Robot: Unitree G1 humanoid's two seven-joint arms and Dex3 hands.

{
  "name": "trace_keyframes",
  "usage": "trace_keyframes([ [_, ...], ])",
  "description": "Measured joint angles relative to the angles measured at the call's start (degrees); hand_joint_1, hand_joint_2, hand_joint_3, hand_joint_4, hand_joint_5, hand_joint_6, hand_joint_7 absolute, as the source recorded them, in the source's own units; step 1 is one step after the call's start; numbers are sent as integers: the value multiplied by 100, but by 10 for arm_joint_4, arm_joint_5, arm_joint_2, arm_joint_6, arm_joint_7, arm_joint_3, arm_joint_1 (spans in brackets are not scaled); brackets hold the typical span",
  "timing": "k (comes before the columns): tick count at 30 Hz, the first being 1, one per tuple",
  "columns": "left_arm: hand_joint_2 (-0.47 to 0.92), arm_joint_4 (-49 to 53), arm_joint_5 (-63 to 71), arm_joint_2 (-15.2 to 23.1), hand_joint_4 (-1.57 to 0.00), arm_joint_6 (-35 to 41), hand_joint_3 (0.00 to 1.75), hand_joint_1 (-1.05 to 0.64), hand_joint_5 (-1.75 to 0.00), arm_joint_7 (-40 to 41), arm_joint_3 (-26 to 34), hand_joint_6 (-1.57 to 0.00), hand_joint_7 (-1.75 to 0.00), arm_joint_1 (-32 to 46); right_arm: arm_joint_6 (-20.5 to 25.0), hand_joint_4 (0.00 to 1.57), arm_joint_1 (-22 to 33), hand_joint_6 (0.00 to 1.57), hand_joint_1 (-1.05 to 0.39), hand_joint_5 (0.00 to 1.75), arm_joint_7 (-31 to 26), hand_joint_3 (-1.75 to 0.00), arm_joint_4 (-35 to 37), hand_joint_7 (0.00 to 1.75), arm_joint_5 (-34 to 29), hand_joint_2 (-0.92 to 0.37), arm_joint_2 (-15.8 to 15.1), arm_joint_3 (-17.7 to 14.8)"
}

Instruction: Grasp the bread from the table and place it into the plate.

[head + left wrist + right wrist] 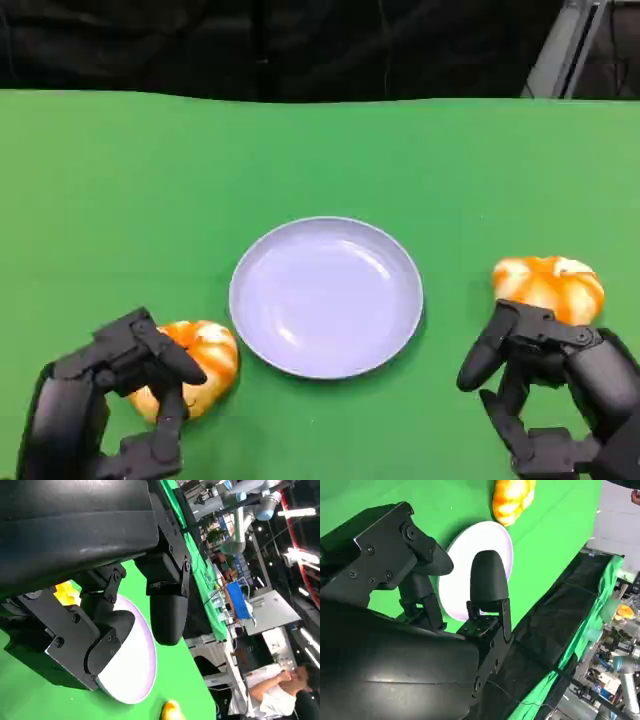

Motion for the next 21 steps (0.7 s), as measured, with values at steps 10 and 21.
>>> trace_keyframes([
  [10, 39, 0, 0, 0, -80, 0, 142, 7, -168, 0, 0, -79, -143, 0, 0, 78, 0, 71, 6, 164, 0, -120, 0, 139, -1, -42, 0, 1],
  [21, 47, 0, 3, 1, -82, -2, 129, 5, -150, 0, 2, -82, -125, 0, 0, 77, 0, 70, 5, 163, 0, -120, 0, 138, -1, -42, 0, 1],
])
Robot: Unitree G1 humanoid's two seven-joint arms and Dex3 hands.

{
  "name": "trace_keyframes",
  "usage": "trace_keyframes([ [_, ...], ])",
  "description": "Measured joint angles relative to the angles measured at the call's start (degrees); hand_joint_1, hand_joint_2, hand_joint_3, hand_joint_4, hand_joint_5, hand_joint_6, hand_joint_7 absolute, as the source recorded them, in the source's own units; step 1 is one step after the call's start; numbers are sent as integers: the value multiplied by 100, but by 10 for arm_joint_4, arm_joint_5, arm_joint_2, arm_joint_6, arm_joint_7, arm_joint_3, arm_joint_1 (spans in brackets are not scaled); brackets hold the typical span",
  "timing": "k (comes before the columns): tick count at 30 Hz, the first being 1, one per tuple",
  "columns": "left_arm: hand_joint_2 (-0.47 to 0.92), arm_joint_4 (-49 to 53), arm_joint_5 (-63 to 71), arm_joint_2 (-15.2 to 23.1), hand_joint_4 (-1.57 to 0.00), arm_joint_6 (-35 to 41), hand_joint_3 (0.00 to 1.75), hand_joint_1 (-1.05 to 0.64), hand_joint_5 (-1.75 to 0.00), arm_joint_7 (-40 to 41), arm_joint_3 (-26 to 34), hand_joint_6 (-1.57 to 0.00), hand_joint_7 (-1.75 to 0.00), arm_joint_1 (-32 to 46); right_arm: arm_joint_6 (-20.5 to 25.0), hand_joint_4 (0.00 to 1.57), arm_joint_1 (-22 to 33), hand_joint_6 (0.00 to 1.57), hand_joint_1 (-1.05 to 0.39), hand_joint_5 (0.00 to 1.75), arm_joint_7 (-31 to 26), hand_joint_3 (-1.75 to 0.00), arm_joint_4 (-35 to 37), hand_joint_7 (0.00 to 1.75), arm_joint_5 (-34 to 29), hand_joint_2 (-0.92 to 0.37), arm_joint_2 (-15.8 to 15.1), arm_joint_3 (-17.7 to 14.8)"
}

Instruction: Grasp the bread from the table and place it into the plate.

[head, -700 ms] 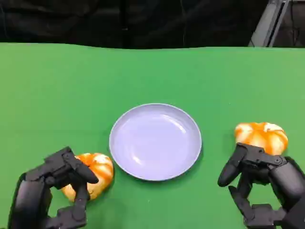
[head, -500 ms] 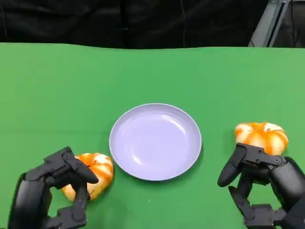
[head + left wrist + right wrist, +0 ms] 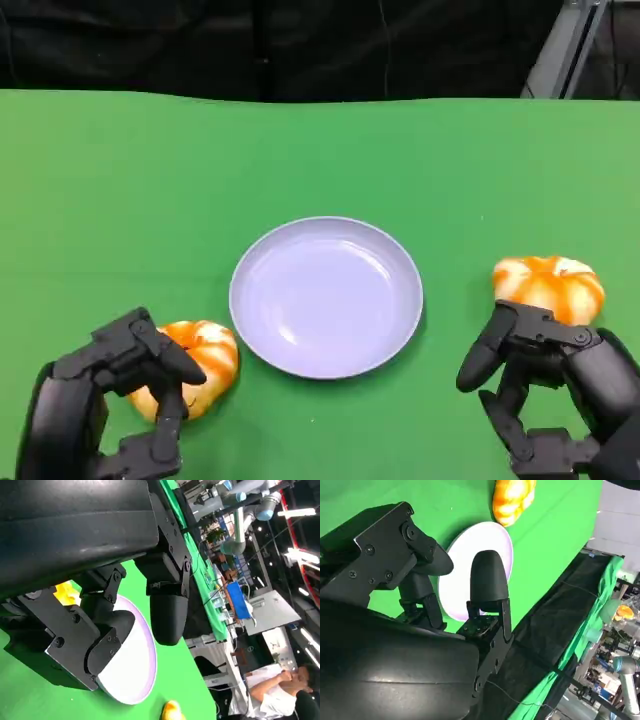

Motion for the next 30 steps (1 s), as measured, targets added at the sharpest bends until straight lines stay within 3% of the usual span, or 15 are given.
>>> trace_keyframes([
  [4, 60, 1, 30, 0, -77, -17, 91, -2, -111, 12, 3, -84, -72, 0, 0, 77, 0, 70, 5, 162, 0, -120, 0, 138, 0, -42, 0, 0],
  [7, 80, 7, 83, -1, -69, -32, 29, -20, -85, 43, 11, -84, -31, -2, 0, 77, 0, 70, 5, 162, 0, -120, 0, 138, 0, -42, 0, 0],
  [10, 87, 7, 146, 3, -52, -31, 5, -39, -64, 69, 16, -68, -6, -2, 0, 78, 0, 70, 5, 162, 0, -120, 0, 138, -1, -42, 0, 0],
  [20, 88, -26, 350, 53, -24, 66, 1, -60, -44, 90, 4, -33, 0, 2, 1, 78, 1, 70, 5, 162, 0, -120, -5, 139, -2, -42, 1, 3],
  [24, 90, -45, 444, 74, -26, 139, 1, -68, -46, 76, -29, -33, -1, -7, 1, 77, 1, 70, 5, 161, 0, -121, -5, 139, -1, -42, 1, 3],
  [30, 92, -45, 558, 88, -33, 238, 4, -53, -47, 49, -88, -37, -2, -51, 2, 78, 0, 70, 4, 161, -1, -120, -5, 140, -1, -42, 4, 5],
])
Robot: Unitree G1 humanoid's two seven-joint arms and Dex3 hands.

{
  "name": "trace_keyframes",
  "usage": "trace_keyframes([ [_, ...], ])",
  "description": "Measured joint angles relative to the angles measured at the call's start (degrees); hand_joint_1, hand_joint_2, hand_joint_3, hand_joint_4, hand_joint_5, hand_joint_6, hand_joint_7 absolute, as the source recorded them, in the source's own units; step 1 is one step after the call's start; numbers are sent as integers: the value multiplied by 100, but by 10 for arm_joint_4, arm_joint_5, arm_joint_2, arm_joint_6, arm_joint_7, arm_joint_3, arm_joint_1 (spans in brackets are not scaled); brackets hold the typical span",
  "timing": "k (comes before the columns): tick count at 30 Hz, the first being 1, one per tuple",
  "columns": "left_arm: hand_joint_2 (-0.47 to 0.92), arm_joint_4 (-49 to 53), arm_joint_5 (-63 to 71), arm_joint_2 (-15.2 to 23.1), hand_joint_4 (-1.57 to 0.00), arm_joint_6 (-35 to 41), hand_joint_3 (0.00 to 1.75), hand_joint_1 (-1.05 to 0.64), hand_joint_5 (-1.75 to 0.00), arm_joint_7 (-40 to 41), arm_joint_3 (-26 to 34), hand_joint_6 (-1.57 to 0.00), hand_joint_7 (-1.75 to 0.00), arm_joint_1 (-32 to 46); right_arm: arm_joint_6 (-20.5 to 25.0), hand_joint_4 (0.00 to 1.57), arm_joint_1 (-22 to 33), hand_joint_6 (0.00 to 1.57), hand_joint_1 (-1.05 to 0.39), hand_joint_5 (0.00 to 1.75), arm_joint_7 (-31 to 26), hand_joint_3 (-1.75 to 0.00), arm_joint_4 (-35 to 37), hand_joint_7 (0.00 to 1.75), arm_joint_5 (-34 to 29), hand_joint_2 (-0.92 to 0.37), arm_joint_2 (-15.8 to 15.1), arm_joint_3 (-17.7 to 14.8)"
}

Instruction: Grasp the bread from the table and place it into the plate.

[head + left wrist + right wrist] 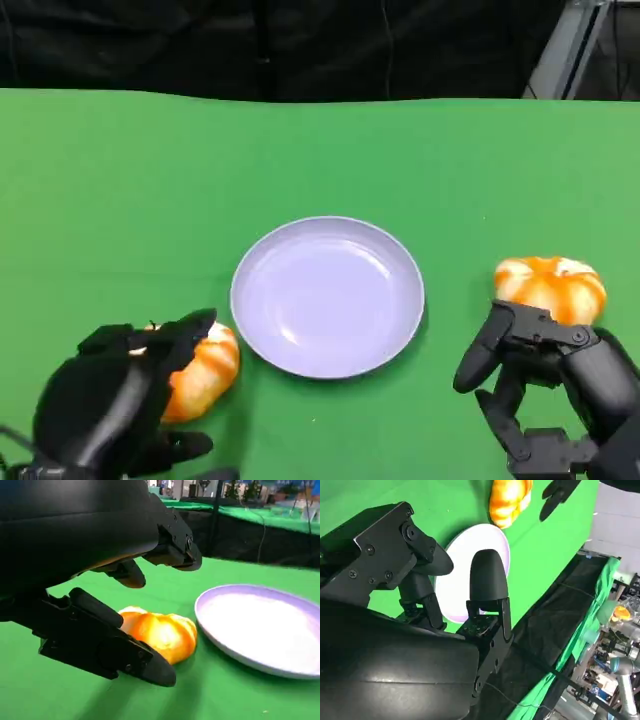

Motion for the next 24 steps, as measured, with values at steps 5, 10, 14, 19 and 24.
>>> trace_keyframes([
  [5, 91, 30, 30, 5, -48, 58, 1, -49, -44, -16, -33, -47, -3, -39, 0, 77, 0, 70, 5, 160, 0, -120, 0, 140, 0, -41, 0, 1],
  [10, 92, 107, 54, 8, -58, 113, 3, -47, -44, -21, -71, -56, -4, -90, 2, 77, 1, 69, 5, 159, -1, -121, -2, 139, 0, -41, 0, 1],
  [14, 92, 154, 53, 11, -66, 157, 15, -41, -45, -57, -91, -74, -9, -142, 2, 78, 1, 70, 6, 159, -1, -121, -3, 139, 0, -41, 0, 1],
  [19, 92, 190, 5, 26, -84, 133, 30, -23, -122, -30, -90, -119, -18, -175, 2, 78, 2, 70, 6, 158, -1, -120, -4, 138, -2, -42, 0, 1],
  [24, 76, 212, -45, 38, -87, 61, 34, -21, -173, 102, -71, -85, -122, -149, 4, 78, 5, 70, 5, 160, -2, -118, -5, 138, -2, -44, 0, 1],
])
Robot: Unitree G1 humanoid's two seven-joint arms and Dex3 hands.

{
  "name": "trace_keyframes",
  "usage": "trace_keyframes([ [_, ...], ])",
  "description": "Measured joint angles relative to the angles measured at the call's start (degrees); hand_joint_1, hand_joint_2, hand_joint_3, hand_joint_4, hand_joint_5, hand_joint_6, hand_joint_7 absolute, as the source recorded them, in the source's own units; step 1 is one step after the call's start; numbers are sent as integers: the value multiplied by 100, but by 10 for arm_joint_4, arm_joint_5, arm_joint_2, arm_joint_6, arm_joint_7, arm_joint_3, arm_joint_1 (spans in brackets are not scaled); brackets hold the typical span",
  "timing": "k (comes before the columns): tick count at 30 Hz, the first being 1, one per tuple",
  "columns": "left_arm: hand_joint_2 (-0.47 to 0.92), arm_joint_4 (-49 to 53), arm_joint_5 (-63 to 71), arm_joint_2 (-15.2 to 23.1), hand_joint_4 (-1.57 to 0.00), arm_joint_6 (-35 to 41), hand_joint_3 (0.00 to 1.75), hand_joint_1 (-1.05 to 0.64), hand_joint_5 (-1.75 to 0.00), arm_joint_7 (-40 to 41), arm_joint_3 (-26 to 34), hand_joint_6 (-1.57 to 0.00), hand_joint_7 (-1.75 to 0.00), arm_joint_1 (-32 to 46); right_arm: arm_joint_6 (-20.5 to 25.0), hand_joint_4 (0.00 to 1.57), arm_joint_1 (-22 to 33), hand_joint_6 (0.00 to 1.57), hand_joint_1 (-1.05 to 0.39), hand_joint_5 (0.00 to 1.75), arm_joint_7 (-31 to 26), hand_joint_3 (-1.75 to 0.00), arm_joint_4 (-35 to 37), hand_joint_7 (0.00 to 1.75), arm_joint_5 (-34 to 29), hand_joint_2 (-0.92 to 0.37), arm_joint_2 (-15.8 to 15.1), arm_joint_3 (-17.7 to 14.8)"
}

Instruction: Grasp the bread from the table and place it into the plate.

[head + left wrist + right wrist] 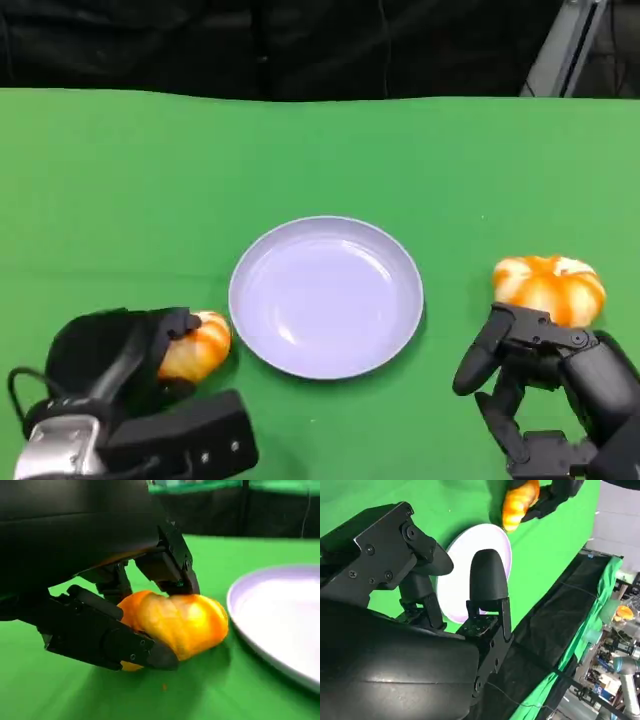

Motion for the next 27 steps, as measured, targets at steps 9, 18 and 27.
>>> trace_keyframes([
  [9, 52, -54, -11, 3, -87, -6, 101, -19, -175, 94, 24, -67, -174, 22, 8, 77, -1, 70, 7, 161, -2, -119, -5, 139, 0, -44, 0, 0],
  [18, 36, -126, -75, -8, -89, -47, 125, -14, -175, 91, 36, -77, -158, 19, 7, 76, 1, 70, 5, 161, -2, -118, -6, 139, 0, -44, 0, 0],
  [27, 32, -89, -72, -31, -88, -79, 133, -17, -175, 81, -8, -75, -160, -65, 10, 75, 2, 70, 6, 163, -3, -118, -8, 139, 0, -43, 0, 3],
])
